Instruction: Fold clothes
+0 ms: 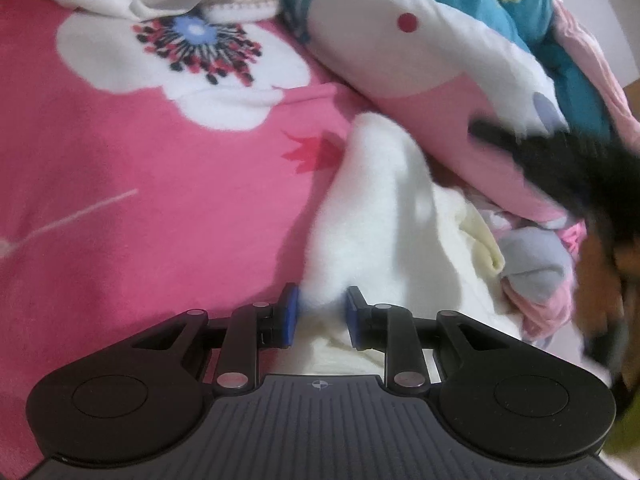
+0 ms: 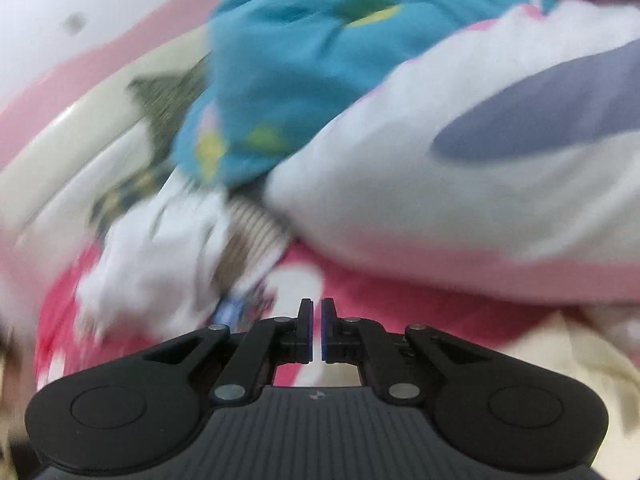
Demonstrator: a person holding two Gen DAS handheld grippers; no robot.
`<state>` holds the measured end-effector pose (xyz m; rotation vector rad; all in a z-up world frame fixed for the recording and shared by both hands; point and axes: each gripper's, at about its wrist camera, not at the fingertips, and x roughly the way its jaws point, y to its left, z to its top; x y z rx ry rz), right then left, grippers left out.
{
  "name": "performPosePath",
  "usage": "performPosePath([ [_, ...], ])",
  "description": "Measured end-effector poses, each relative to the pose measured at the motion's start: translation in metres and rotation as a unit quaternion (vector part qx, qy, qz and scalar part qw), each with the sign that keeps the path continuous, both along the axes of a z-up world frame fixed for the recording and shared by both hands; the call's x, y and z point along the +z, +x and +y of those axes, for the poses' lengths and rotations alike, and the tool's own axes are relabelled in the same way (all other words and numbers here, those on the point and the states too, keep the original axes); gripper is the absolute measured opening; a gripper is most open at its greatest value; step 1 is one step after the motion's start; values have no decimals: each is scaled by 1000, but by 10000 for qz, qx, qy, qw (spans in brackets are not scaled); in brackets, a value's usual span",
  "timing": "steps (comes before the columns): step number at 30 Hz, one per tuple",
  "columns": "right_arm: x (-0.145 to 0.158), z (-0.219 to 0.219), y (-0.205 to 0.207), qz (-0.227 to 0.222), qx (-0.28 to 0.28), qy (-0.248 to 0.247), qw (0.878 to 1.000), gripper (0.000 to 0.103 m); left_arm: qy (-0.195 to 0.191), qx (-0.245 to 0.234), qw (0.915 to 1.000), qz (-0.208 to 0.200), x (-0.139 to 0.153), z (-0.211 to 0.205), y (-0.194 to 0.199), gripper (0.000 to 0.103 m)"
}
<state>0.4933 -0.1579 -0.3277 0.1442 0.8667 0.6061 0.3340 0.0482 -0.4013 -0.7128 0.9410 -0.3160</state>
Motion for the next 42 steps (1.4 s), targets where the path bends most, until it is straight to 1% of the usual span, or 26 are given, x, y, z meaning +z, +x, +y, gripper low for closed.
performPosePath([
  [1, -2, -2, -11, 133, 189, -111, 9997, 4, 32, 12, 10000, 16, -1, 1, 0, 27],
  [2, -12, 0, -18, 281, 254, -295, 9988, 4, 64, 24, 10000, 32, -2, 1, 0, 28],
  [4, -47, 7, -25, 623, 336, -722, 9949, 4, 163, 15, 9999, 16, -1, 1, -1, 29],
  [6, -89, 14, -23, 799, 149, -1035, 9913, 2, 354, 38, 9994, -23, 0, 0, 0, 31],
  [8, -90, 9, -22, 817, -131, -713, 9940, 1, 433, 55, 9990, -43, 0, 0, 2, 32],
  [11, -90, 2, -23, 826, -532, -272, 9948, 2, 569, 52, 9984, -44, 5, -3, 1, 35],
  [13, -74, -9, -38, 668, -613, -470, 9948, 4, 653, 126, 9978, -33, 10, -3, 0, 37],
  [14, -62, -26, -46, 571, -701, -529, 9945, 4, 736, 206, 9971, -49, 14, -4, -2, 39],
  [17, -27, -77, -71, 298, -967, -701, 9924, 6, 978, 438, 9942, -106, 22, -2, -5, 40],
  [21, -10, -133, -111, 334, -1346, -833, 9868, 6, 1250, 498, 9909, -96, 23, -3, -7, 40],
  [23, -17, -152, -125, 506, -1385, -884, 9851, 6, 1356, 538, 9893, -56, 21, -5, -6, 43],
  [24, -28, -158, -129, 695, -1366, -993, 9832, 6, 1395, 564, 9886, -19, 19, -6, -5, 46],
  [25, -42, -164, -131, 935, -1353, -1144, 9797, 9, 1432, 590, 9879, 19, 17, -7, -4, 47],
  [26, -61, -170, -132, 1189, -1390, -1310, 9744, 9, 1406, 660, 9878, 90, 15, -6, -3, 47],
  [27, -76, -179, -134, 1241, -1447, -1169, 9747, 8, 1394, 729, 9875, 141, 15, -6, -2, 47],
  [28, -79, -186, -135, 1188, -1546, -888, 9768, 9, 1415, 759, 9869, 183, 16, -6, -1, 47],
  [29, -81, -193, -135, 1169, -1643, -617, 9775, 8, 1505, 778, 9853, 212, 20, -7, -2, 47],
  [30, -80, -200, -133, 1307, -1731, -410, 9753, 9, 1614, 813, 9833, 220, 24, -7, -4, 47],
  [32, -75, -210, -136, 1422, -1893, -146, 9715, 9, 1694, 789, 9820, 283, 32, -6, -13, 47],
  [33, -70, -214, -143, 1388, -1956, -160, 9707, 10, 1702, 764, 9818, 341, 35, -5, -19, 47],
  [36, -61, -233, -170, 1329, -2160, -129, 9672, 14, 1600, 640, 9827, 681, 39, -1, -49, 47],
  [38, -64, -254, -191, 1491, -2365, 215, 9599, 14, 1538, 534, 9818, 981, 42, 1, -74, 47],
  [39, -65, -267, -203, 1665, -2529, 429, 9521, 14, 1478, 484, 9816, 1111, 42, 2, -86, 50],
  [40, -66, -277, -215, 1869, -2702, 415, 9436, 26, 1417, 434, 9812, 1240, 42, 4, -97, 53],
  [41, -66, -284, -229, 2034, -2873, 287, 9356, 30, 1356, 383, 9805, 1369, 42, 6, -109, 58],
  [42, -66, -291, -243, 2185, -3036, 207, 9272, 30, 1283, 320, 9796, 1515, 40, 9, -117, 60],
])
